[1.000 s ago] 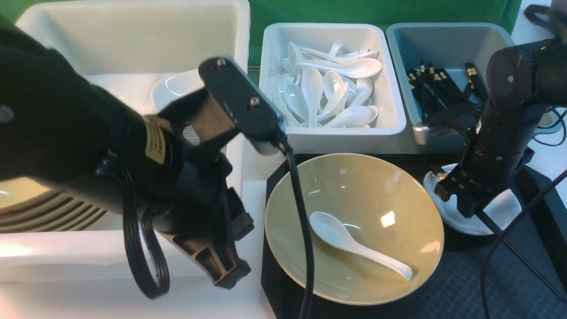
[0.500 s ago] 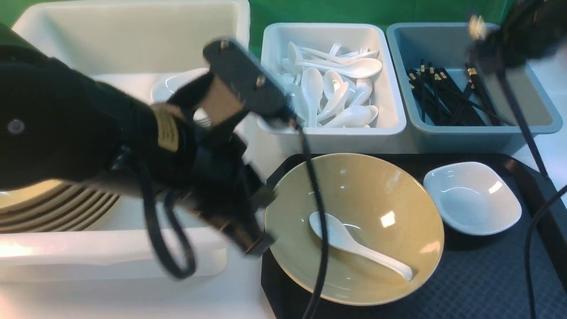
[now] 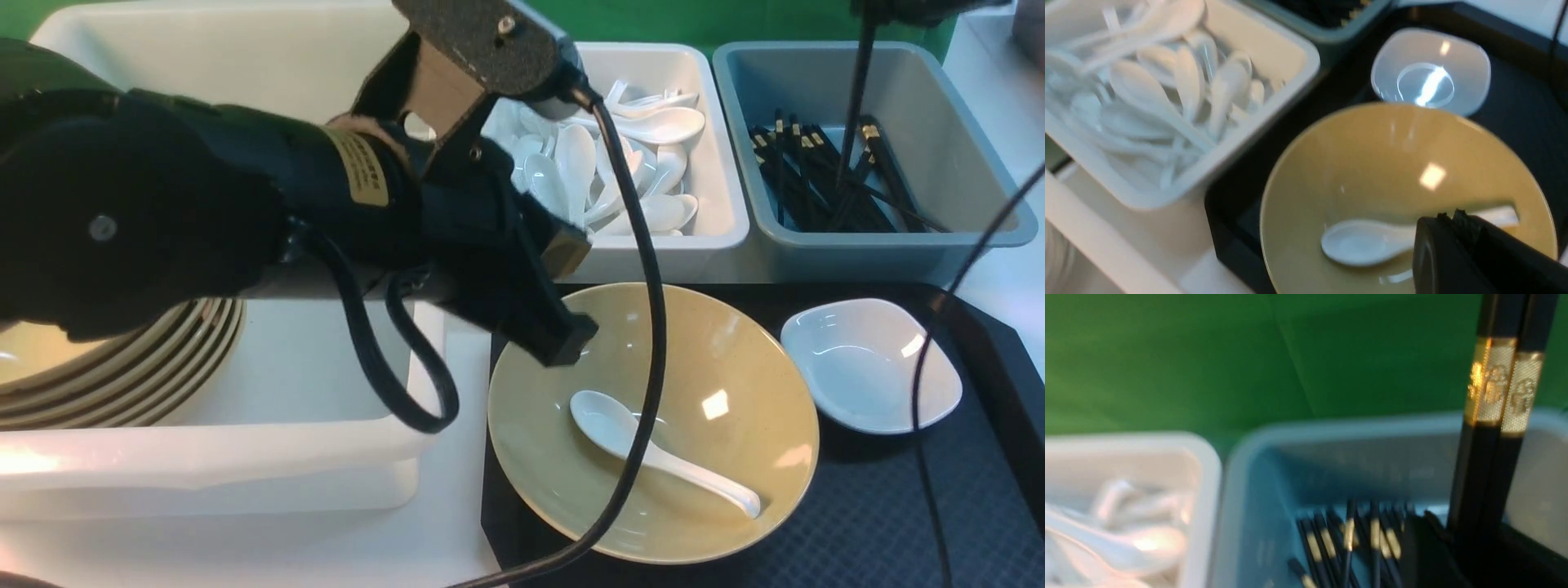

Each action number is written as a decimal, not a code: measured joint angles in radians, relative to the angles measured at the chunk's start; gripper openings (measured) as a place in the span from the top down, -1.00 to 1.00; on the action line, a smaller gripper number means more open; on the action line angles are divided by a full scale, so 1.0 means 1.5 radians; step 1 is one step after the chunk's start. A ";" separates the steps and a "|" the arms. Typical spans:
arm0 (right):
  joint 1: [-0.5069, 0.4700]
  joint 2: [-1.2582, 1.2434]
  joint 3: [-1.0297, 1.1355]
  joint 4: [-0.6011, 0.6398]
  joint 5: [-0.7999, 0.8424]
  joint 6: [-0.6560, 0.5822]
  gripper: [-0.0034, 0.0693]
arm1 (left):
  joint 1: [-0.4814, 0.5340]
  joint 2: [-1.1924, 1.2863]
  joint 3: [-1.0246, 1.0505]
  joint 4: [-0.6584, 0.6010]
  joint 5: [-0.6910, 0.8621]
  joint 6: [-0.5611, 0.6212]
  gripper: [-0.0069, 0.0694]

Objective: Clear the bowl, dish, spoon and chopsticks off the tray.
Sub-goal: Use the right arm to put the chopsticks into the small storage box on the right, then use the right arm to grab the soup spoon in the middle

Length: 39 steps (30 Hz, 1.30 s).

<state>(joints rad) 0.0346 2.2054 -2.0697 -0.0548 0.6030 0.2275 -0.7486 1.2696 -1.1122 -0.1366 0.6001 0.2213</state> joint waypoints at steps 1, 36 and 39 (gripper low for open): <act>0.000 0.009 -0.006 0.000 0.017 -0.003 0.25 | 0.000 -0.001 0.000 0.000 0.014 -0.005 0.85; 0.415 -0.297 0.392 0.042 0.424 -0.290 -0.62 | 0.000 -0.328 0.239 0.100 0.121 -0.217 0.85; 0.416 -0.248 0.394 0.042 0.412 -0.290 -0.62 | 0.000 -0.328 0.246 0.098 0.104 -0.199 0.85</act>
<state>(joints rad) 0.6583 1.8333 -1.4784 0.0078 1.2213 -0.2070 -0.7486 0.7775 -0.7428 0.0109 0.7563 -0.0774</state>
